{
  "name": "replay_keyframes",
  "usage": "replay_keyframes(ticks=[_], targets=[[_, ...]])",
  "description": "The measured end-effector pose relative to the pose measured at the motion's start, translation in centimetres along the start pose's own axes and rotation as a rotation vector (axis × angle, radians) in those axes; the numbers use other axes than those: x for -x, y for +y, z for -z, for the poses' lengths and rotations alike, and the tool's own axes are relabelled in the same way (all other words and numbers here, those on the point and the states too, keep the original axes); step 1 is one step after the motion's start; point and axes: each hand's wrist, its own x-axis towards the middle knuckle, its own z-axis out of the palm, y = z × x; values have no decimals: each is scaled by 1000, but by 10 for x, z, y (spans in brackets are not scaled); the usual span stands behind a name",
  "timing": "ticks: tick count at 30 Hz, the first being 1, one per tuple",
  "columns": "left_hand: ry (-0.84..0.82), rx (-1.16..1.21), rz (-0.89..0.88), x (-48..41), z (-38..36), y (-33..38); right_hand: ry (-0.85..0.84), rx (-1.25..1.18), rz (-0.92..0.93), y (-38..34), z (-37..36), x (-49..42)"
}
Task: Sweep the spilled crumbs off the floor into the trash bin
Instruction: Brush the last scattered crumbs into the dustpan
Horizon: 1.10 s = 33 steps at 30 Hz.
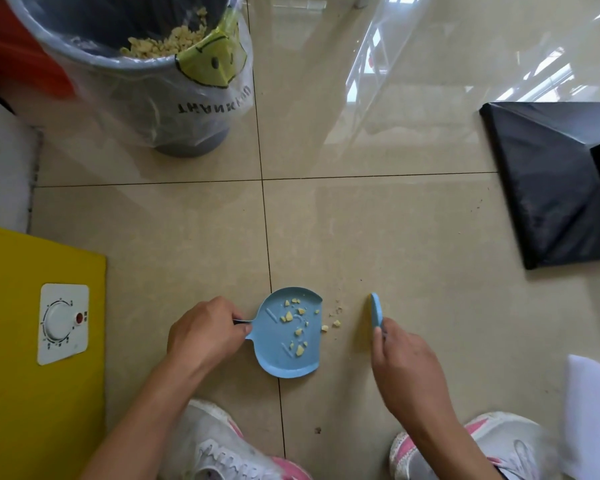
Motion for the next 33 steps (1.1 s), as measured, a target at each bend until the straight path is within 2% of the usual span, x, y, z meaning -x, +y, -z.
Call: replay_keyframes(ticks=[7,10,13,16,19,24,28,33], targets=[[3,26,20,3,-7,4,-138,-189,207,-61,-11,20],[0,55,18,3,-8,-1,-113,-248,208,-57,8,25],[13,68,31,4,-4,-10,-41,-144,86,-23,19,16],[0,73,55,2,0,-19,-62,37,-39,10,19,12],[-25,69,56,1,1,-19,-79,110,-2,11,3,19],[-30,42,36,2,-3,-4,-119,-76,101,-36,-25,22],[-41,53,40,3,-5,-2,-189,-227,191,-59,-15,35],[-37,86,61,8,-5,-18,-62,-257,144,-35,19,29]])
